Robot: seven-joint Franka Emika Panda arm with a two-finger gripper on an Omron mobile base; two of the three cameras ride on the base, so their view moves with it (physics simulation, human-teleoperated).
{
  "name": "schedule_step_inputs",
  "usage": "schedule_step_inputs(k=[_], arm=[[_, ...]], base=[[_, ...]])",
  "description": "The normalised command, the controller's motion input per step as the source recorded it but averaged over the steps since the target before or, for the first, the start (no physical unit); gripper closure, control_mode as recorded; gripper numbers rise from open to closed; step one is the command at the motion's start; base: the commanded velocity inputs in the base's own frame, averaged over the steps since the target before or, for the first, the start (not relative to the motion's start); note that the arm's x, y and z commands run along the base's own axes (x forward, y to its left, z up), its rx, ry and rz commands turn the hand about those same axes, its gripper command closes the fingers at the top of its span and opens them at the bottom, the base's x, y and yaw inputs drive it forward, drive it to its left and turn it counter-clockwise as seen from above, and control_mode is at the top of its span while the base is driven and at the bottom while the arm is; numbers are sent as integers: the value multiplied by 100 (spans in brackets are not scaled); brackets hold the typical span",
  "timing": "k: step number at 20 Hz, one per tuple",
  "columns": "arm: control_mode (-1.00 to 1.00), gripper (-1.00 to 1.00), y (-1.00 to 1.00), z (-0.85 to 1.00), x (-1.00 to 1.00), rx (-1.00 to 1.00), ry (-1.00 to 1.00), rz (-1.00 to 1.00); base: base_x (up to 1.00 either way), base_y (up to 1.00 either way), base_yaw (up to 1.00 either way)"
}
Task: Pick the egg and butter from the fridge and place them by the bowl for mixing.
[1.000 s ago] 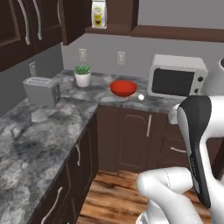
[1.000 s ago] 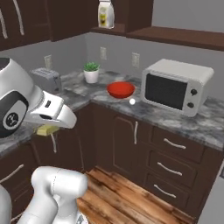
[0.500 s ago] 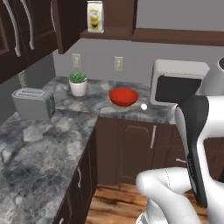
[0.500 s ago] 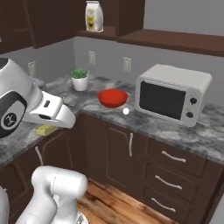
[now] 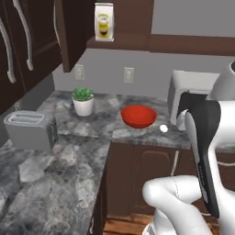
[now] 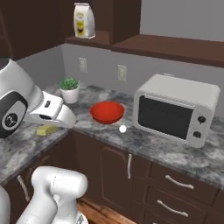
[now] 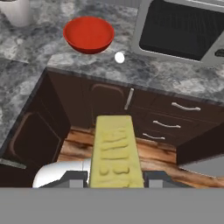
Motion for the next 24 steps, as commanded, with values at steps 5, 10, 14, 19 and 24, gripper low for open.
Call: schedule_step_inputs(k=[5,10,14,19,24], arm=[[100,100,0,0,0,0,0,0],[100,100,0,0,0,0,0,0],[100,100,0,0,0,0,0,0],[100,100,0,0,0,0,0,0],[100,100,0,0,0,0,0,0]], base=[[76,11,-7],[58,1,-1],[43,16,4],[59,37,23],[61,11,21]])
